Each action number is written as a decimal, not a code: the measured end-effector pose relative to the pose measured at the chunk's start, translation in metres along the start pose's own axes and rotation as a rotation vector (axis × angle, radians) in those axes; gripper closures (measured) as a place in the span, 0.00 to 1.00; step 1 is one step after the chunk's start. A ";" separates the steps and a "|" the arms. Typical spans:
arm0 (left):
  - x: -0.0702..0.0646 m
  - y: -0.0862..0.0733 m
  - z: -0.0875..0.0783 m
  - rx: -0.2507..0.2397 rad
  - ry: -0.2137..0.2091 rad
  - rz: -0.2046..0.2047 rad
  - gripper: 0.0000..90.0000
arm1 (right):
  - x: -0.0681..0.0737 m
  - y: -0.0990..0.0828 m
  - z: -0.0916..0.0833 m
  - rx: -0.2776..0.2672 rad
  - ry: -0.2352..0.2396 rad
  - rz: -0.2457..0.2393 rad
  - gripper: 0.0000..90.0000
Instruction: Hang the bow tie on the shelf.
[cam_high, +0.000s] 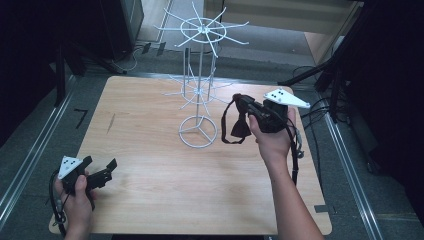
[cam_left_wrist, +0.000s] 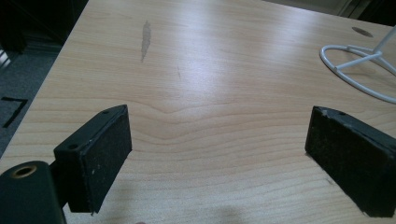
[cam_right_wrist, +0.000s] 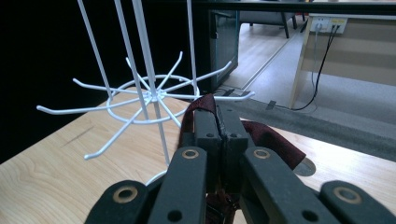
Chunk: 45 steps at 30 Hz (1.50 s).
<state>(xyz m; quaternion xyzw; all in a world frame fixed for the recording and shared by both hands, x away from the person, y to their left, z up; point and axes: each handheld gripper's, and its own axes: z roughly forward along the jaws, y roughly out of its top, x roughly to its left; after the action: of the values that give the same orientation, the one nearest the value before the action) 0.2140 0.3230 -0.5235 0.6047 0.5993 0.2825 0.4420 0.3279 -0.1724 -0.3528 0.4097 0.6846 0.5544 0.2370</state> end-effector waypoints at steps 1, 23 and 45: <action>0.000 0.000 0.000 0.000 -0.001 0.000 0.09 | 0.000 0.001 0.000 -0.002 -0.001 0.000 1.00; 0.001 0.000 0.000 0.006 -0.003 0.000 0.09 | -0.012 0.003 0.033 0.072 -0.020 0.038 1.00; 0.001 0.000 0.001 0.004 -0.005 -0.006 0.09 | -0.011 -0.002 0.066 0.125 0.001 0.207 0.99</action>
<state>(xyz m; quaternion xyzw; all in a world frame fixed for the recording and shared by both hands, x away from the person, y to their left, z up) 0.2148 0.3237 -0.5237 0.6048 0.6004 0.2783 0.4430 0.3855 -0.1445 -0.3739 0.4920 0.6720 0.5322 0.1520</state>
